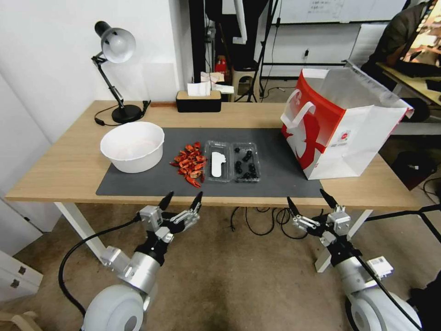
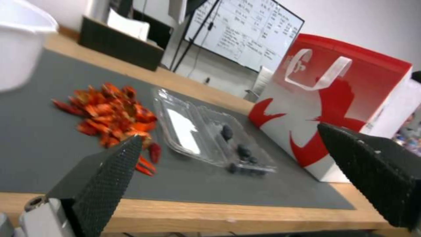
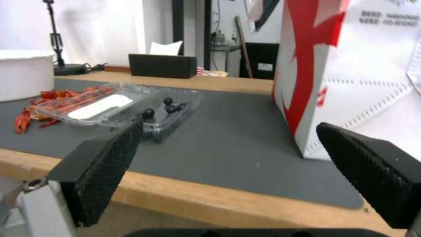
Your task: Close the disposable takeout box, then place it into the delivery bag.
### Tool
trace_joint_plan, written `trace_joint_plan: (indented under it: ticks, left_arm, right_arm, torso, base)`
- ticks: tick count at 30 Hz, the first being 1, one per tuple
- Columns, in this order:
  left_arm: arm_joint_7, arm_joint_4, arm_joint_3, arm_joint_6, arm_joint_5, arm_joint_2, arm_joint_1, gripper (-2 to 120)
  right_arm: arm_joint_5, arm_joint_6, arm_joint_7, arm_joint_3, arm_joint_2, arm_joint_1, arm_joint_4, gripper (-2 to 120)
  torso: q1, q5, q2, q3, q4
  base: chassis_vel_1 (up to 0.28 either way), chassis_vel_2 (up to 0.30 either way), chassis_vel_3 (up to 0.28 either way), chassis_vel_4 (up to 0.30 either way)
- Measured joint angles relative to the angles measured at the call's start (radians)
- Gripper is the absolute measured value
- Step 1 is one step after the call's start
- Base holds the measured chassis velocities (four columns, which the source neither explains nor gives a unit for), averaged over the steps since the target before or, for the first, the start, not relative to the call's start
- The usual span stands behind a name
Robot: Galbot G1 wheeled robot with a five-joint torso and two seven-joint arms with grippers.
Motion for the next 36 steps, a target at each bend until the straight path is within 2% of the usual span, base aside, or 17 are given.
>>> trace_joint_plan:
  ticks: [2,5,11,13,14,15,16,17,18,19,20,21,25,26,27,32,36]
  left_arm:
    - [-0.012,-0.005,0.011,0.017,-0.036,0.004,-0.014,100]
    - [-0.077,-0.027,0.047,0.083,-0.193,0.019,-0.075,100]
    - [-0.141,-0.027,0.076,0.126,-0.271,0.029,-0.128,100]
    - [-0.279,0.006,0.129,0.186,-0.369,0.022,-0.238,100]
    - [-0.279,0.006,0.129,0.186,-0.369,0.022,-0.238,100]
    - [-0.355,0.025,0.153,0.205,-0.431,0.017,-0.290,100]
    - [-0.397,0.035,0.165,0.216,-0.471,0.015,-0.320,100]
    - [-0.397,0.035,0.165,0.216,-0.471,0.015,-0.320,100]
    - [-0.431,0.041,0.174,0.223,-0.506,0.015,-0.344,100]
    - [-0.492,0.051,0.187,0.237,-0.573,0.015,-0.387,100]
    - [-0.518,0.055,0.191,0.242,-0.601,0.016,-0.406,100]
    - [-0.518,0.055,0.191,0.242,-0.601,0.016,-0.406,100]
    - [-0.629,0.089,0.201,0.248,-0.701,0.008,-0.493,100]
    - [-0.629,0.089,0.201,0.248,-0.701,0.008,-0.493,100]
    - [-0.683,0.103,0.206,0.248,-0.729,-0.002,-0.523,100]
    - [-0.743,0.130,0.228,0.247,-0.767,-0.024,-0.572,100]
    - [-0.759,0.157,0.252,0.246,-0.770,-0.042,-0.589,100]
  right_arm:
    - [0.000,0.007,-0.006,0.003,0.014,-0.004,0.002,100]
    - [0.002,0.026,-0.043,0.009,0.030,-0.004,0.016,100]
    - [0.003,0.026,-0.048,0.007,0.027,-0.003,0.021,100]
    - [0.003,0.021,-0.049,0.004,0.027,-0.002,0.022,100]
    - [0.003,0.021,-0.049,0.004,0.027,-0.002,0.022,100]
    - [0.001,0.017,-0.049,0.004,0.028,-0.002,0.022,100]
    - [-0.001,0.016,-0.049,0.003,0.029,-0.003,0.023,100]
    - [-0.001,0.016,-0.049,0.003,0.029,-0.003,0.023,100]
    - [-0.002,0.014,-0.049,0.003,0.030,-0.004,0.025,100]
    - [-0.005,0.012,-0.049,0.003,0.032,-0.006,0.026,100]
    - [-0.006,0.011,-0.049,0.003,0.033,-0.007,0.026,100]
    - [-0.006,0.011,-0.049,0.003,0.033,-0.007,0.026,100]
    - [-0.016,0.009,-0.047,0.001,0.047,-0.007,0.023,100]
    - [-0.016,0.009,-0.047,0.001,0.047,-0.007,0.023,100]
    - [-0.022,0.008,-0.047,-0.002,0.053,-0.006,0.020,100]
    - [-0.027,0.003,-0.046,-0.008,0.059,0.001,0.014,100]
    - [-0.027,0.002,-0.045,-0.008,0.057,0.007,0.008,100]
  torso:
    - [0.000,0.0000,0.000,0.000,0.0000]
    - [0.000,0.0001,0.000,0.000,0.0001]
    - [0.000,0.0001,0.000,0.000,0.0002]
    - [0.000,-0.0001,0.000,0.000,0.0000]
    - [0.000,-0.0001,0.000,0.000,0.0000]
    - [0.000,0.0000,0.000,0.000,-0.0002]
    - [0.000,0.0000,0.000,0.000,-0.0001]
    - [0.000,0.0000,0.000,0.000,-0.0001]
    - [0.000,0.0001,0.000,0.000,-0.0001]
    - [0.000,0.0000,0.000,0.000,0.0000]
    - [0.000,0.0001,0.000,0.000,0.0000]
    - [0.000,0.0001,0.000,0.000,0.0000]
    - [0.000,0.0001,0.000,0.000,0.0000]
    - [0.000,0.0001,0.000,0.000,0.0000]
    - [0.000,0.0001,0.000,0.000,-0.0001]
    - [0.000,0.0001,0.000,0.000,0.0000]
    - [0.000,0.0002,0.000,0.000,0.0001]
  base:
    - [0.000,0.000,0.000,0.000]
    - [0.000,0.000,0.000,0.000]
    - [0.000,0.000,0.000,0.000]
    - [0.000,0.000,0.000,0.000]
    - [0.000,0.000,0.000,0.000]
    - [0.000,0.000,0.000,0.000]
    - [0.000,0.000,0.000,0.000]
    - [0.000,0.000,0.000,0.000]
    - [0.000,0.000,0.000,0.000]
    - [0.000,0.000,0.000,0.000]
    - [0.000,0.000,0.000,0.000]
    - [0.000,0.000,0.000,0.000]
    - [0.000,0.000,0.000,0.000]
    - [0.000,0.000,0.000,0.000]
    - [0.000,0.000,0.000,0.000]
    - [0.000,0.000,0.000,0.000]
    - [0.000,0.000,0.000,0.000]
